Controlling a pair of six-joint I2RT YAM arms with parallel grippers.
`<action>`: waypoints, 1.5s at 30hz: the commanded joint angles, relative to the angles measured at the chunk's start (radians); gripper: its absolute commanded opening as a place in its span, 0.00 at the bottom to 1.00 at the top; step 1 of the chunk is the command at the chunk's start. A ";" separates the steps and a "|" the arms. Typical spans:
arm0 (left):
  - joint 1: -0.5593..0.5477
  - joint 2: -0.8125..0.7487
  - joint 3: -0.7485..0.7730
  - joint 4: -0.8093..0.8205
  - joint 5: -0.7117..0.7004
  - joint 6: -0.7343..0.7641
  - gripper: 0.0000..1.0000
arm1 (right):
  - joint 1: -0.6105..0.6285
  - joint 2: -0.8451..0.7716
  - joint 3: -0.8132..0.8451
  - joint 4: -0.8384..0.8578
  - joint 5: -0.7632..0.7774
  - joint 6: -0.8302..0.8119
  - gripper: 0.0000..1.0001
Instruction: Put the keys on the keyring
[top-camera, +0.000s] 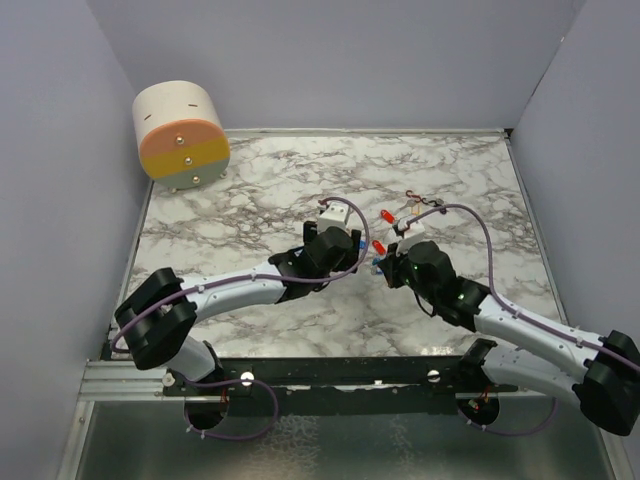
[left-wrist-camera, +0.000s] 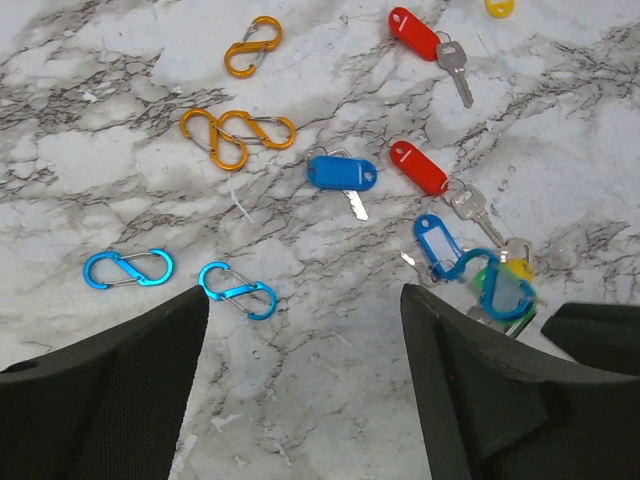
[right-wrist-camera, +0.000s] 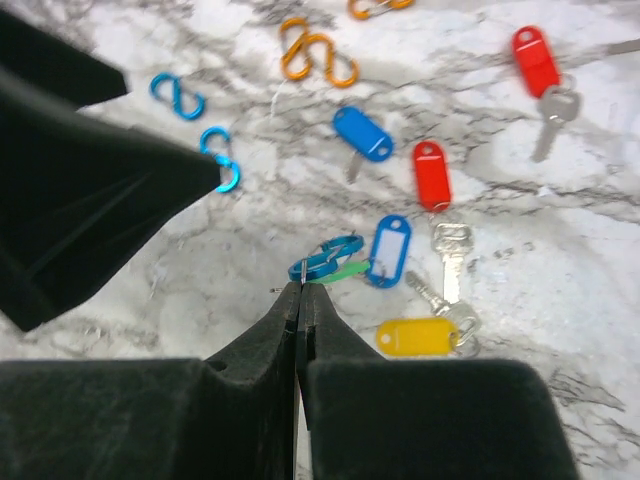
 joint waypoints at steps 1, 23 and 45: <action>0.008 -0.077 -0.050 0.008 -0.068 -0.001 0.90 | 0.003 0.065 0.117 -0.059 0.257 0.067 0.01; 0.036 -0.158 -0.217 0.120 -0.035 -0.004 0.99 | -0.497 0.475 0.364 0.048 0.184 0.028 0.01; 0.036 -0.136 -0.164 0.052 -0.051 0.006 0.99 | -0.567 0.717 0.569 0.012 -0.250 -0.044 0.46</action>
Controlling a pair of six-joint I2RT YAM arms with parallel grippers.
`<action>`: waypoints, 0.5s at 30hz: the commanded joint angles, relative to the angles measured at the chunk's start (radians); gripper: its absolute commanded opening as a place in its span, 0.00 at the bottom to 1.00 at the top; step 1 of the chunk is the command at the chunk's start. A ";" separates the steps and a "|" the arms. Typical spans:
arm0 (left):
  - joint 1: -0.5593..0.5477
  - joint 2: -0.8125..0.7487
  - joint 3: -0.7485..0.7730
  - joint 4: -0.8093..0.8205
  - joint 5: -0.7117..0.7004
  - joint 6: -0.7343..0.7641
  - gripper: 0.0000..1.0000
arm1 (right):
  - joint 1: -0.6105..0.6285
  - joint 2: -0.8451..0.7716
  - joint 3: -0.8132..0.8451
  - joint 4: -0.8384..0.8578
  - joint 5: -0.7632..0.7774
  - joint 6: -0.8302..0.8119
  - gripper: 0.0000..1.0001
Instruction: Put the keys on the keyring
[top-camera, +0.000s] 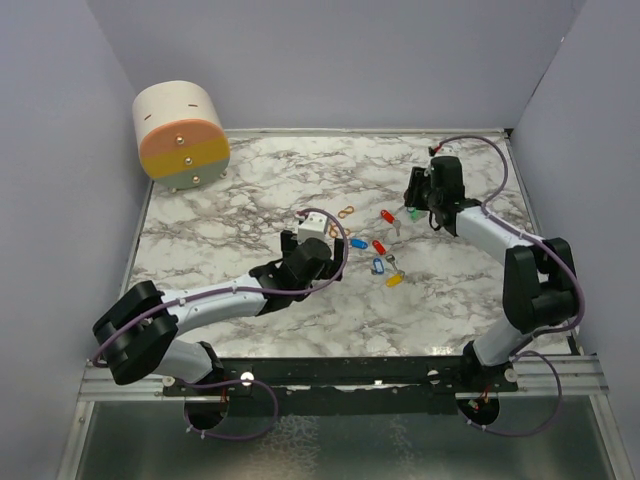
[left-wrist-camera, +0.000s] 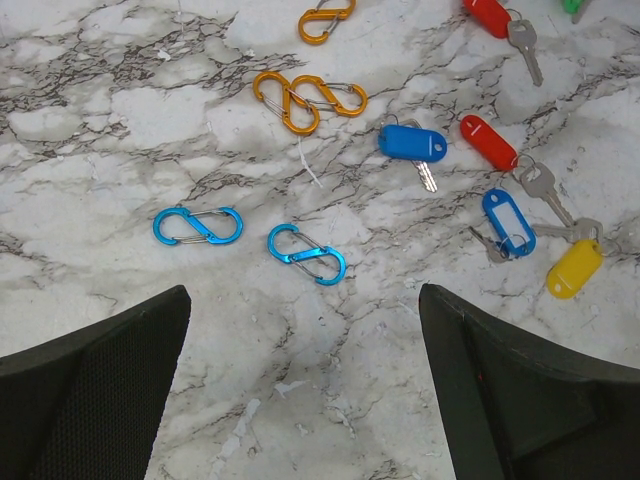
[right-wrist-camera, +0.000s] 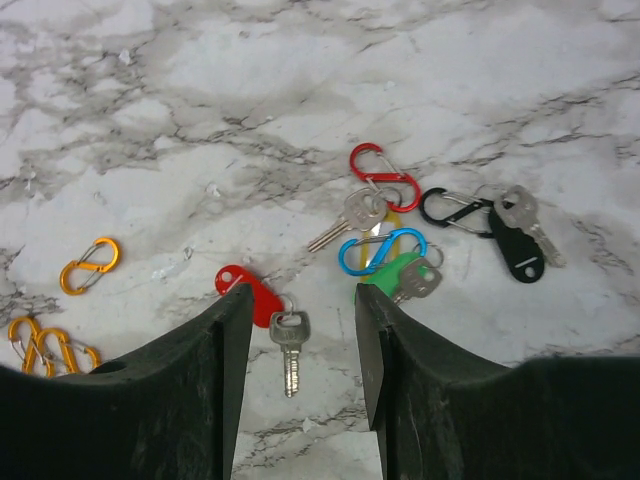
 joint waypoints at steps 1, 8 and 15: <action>0.003 0.024 0.054 -0.027 -0.011 0.007 0.99 | -0.002 0.069 0.023 0.008 -0.203 -0.009 0.46; 0.003 0.003 0.045 -0.029 -0.019 0.012 0.99 | -0.002 0.164 0.041 0.034 -0.308 0.017 0.46; 0.003 -0.004 0.036 -0.030 -0.027 0.017 0.99 | -0.002 0.214 0.060 0.049 -0.334 -0.015 0.46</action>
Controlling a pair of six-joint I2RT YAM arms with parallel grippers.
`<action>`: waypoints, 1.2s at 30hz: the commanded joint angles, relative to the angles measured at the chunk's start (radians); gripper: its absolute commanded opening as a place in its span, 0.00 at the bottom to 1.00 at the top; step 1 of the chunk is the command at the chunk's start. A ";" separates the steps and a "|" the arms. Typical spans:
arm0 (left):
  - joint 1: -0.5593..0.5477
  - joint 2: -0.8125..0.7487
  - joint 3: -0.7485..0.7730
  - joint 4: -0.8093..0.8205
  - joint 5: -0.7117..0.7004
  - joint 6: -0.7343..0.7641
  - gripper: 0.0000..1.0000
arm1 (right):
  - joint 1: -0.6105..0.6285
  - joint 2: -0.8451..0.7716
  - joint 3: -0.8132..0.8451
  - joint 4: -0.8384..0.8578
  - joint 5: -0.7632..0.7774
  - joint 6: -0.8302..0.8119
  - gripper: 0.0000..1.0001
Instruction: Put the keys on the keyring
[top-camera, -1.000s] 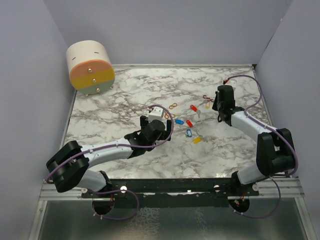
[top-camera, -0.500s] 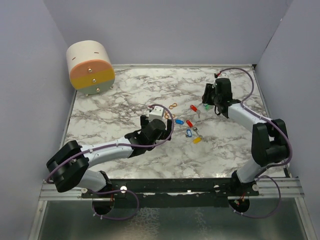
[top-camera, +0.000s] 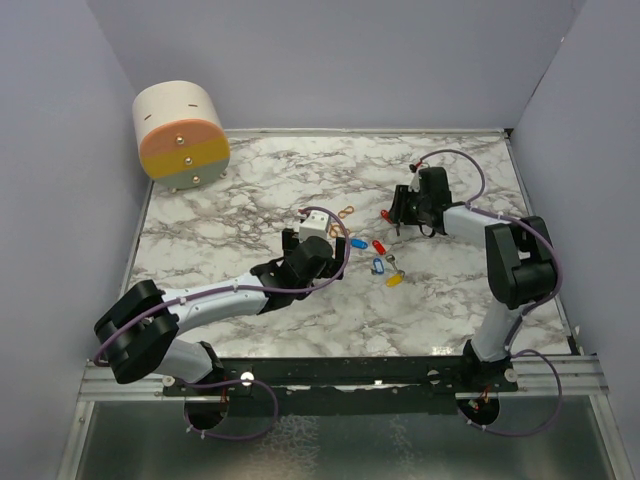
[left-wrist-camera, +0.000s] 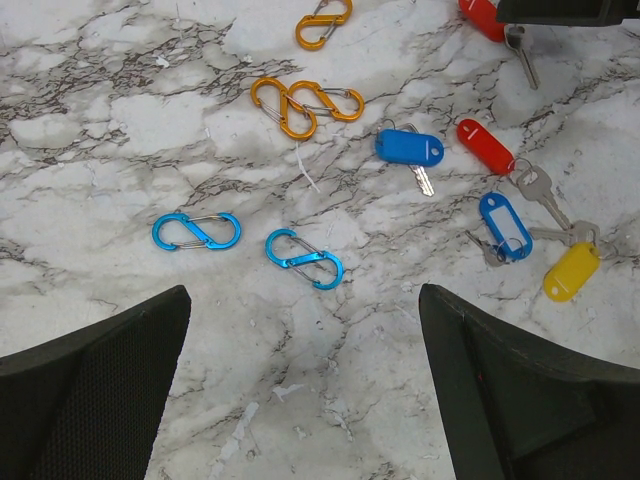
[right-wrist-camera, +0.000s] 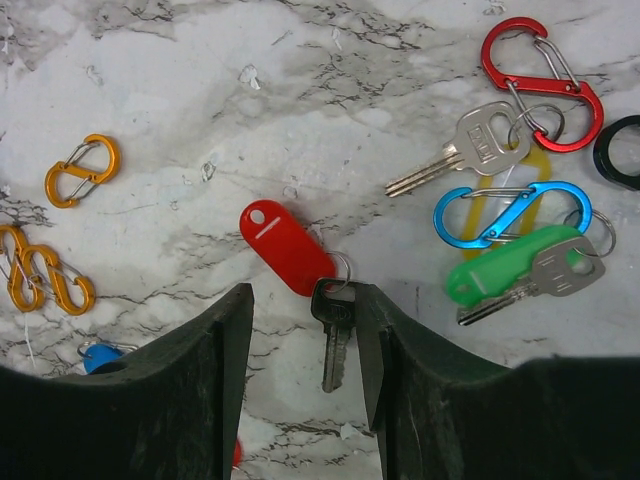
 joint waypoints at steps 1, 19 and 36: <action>0.003 -0.016 0.006 -0.007 -0.027 0.011 0.99 | -0.002 0.026 0.056 0.041 -0.047 -0.025 0.46; 0.010 -0.002 0.001 -0.008 -0.024 0.017 0.99 | -0.002 0.092 0.081 0.013 0.010 0.003 0.41; 0.021 0.011 -0.022 0.006 -0.013 0.009 0.99 | -0.002 0.107 0.053 0.000 0.016 0.018 0.01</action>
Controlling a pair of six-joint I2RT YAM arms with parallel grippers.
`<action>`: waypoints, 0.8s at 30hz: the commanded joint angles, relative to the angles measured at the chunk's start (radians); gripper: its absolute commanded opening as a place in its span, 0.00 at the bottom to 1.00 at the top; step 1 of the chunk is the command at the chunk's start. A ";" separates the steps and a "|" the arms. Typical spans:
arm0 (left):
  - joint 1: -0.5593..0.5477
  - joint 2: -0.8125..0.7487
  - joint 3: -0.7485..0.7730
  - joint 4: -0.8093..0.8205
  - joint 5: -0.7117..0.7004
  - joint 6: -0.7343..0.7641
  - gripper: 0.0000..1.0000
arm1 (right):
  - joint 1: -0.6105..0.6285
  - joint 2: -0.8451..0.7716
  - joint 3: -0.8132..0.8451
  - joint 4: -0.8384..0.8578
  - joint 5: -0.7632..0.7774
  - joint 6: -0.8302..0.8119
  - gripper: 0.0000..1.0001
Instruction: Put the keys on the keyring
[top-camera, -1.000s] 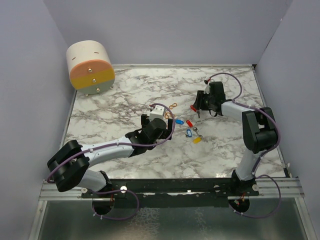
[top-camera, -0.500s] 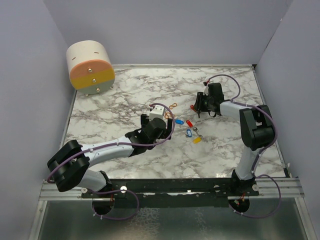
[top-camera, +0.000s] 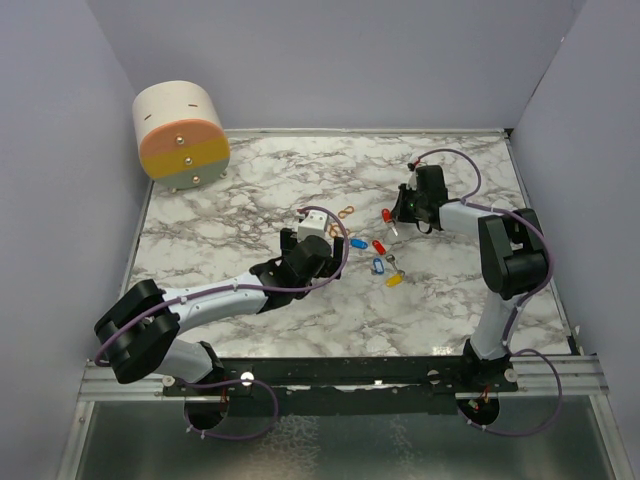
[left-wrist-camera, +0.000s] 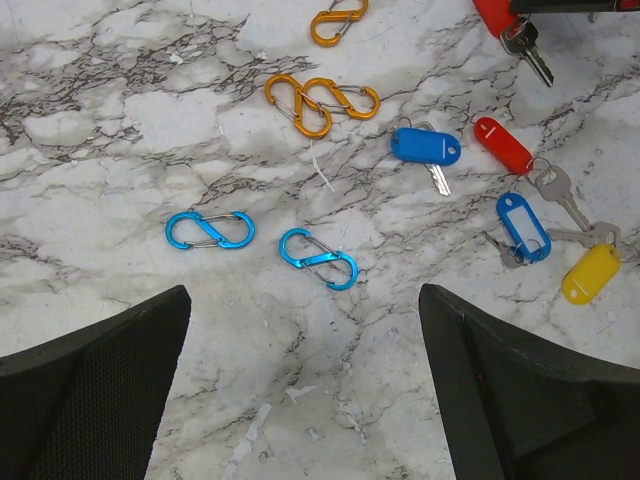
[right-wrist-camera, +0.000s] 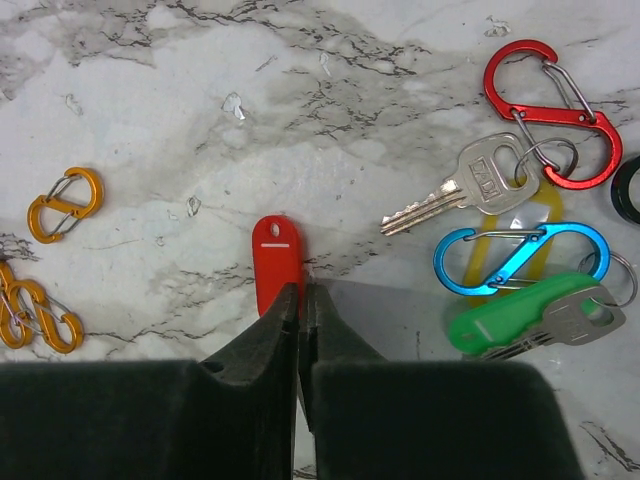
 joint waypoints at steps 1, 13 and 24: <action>0.007 0.006 -0.018 0.005 -0.013 -0.004 0.99 | -0.002 0.016 -0.008 -0.008 0.026 -0.002 0.01; 0.012 0.009 -0.011 0.014 -0.022 -0.004 0.99 | -0.002 -0.137 -0.081 0.059 0.041 -0.014 0.01; 0.090 0.175 0.090 0.005 0.016 -0.045 0.98 | 0.023 -0.304 -0.167 0.074 0.009 -0.014 0.01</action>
